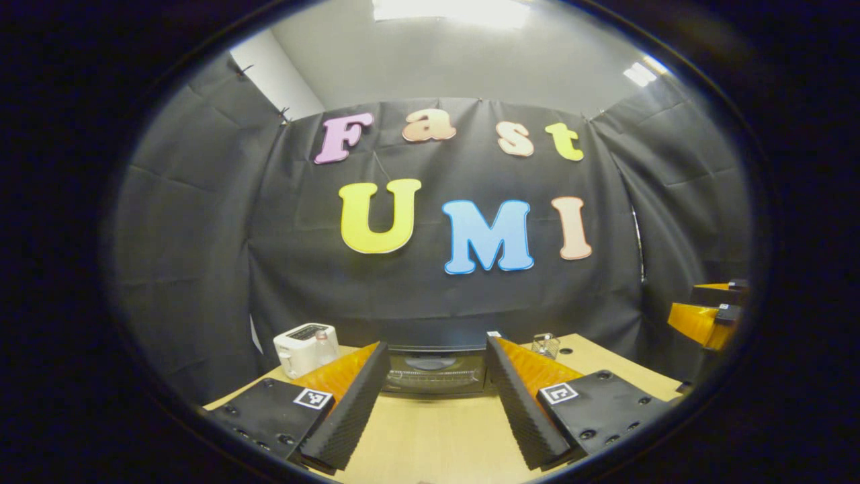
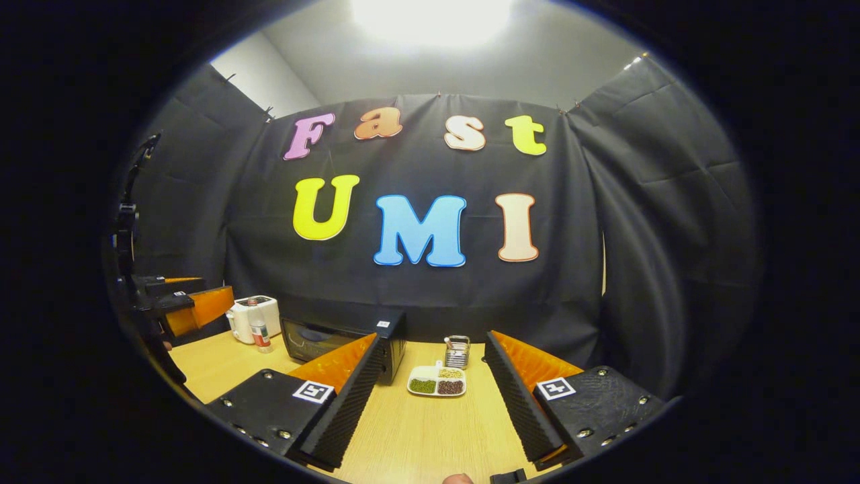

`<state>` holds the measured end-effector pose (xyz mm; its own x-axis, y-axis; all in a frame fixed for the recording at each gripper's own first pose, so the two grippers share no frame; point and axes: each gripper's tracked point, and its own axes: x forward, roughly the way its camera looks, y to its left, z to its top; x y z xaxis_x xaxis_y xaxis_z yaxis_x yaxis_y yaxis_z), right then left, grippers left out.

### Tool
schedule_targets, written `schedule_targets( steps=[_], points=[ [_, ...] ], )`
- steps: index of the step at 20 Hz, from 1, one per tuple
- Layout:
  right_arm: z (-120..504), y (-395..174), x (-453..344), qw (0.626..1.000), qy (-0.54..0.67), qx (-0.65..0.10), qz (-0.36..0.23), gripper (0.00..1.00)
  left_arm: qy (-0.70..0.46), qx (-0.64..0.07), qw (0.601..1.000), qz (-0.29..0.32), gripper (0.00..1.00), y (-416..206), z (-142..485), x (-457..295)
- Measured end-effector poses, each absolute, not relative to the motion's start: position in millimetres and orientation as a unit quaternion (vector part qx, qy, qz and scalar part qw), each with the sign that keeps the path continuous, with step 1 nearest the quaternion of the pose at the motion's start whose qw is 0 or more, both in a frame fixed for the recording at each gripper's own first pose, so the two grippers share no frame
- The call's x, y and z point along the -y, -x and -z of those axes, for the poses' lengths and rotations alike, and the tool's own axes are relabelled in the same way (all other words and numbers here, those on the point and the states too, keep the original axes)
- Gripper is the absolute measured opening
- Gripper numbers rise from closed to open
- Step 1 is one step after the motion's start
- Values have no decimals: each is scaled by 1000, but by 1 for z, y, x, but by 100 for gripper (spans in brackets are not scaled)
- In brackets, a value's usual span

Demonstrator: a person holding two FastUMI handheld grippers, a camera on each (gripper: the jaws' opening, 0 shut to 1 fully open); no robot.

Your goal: Open the electric oven with the left hand, put the food in, and close the electric oven.

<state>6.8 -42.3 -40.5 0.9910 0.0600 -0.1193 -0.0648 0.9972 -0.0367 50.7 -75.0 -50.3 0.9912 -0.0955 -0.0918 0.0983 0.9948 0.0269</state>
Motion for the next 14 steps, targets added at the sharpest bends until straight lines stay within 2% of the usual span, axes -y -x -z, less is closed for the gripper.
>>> schedule_targets(
  steps=[8,9,10,14],
  points=[
    [17,11,27,999,2,-26,-21,95,-6,-29,998,57,100,-13,29,54],
    [18,12,23,999,0,-26,-21,94,0,-35,998,60,90,-10,33,50],
    [16,12,18,999,-2,-25,-20,95,4,-33,997,63,100,-6,32,46],
    [16,12,3,999,-8,-30,-19,95,-2,-24,998,57,100,-6,24,24]
  ],
)
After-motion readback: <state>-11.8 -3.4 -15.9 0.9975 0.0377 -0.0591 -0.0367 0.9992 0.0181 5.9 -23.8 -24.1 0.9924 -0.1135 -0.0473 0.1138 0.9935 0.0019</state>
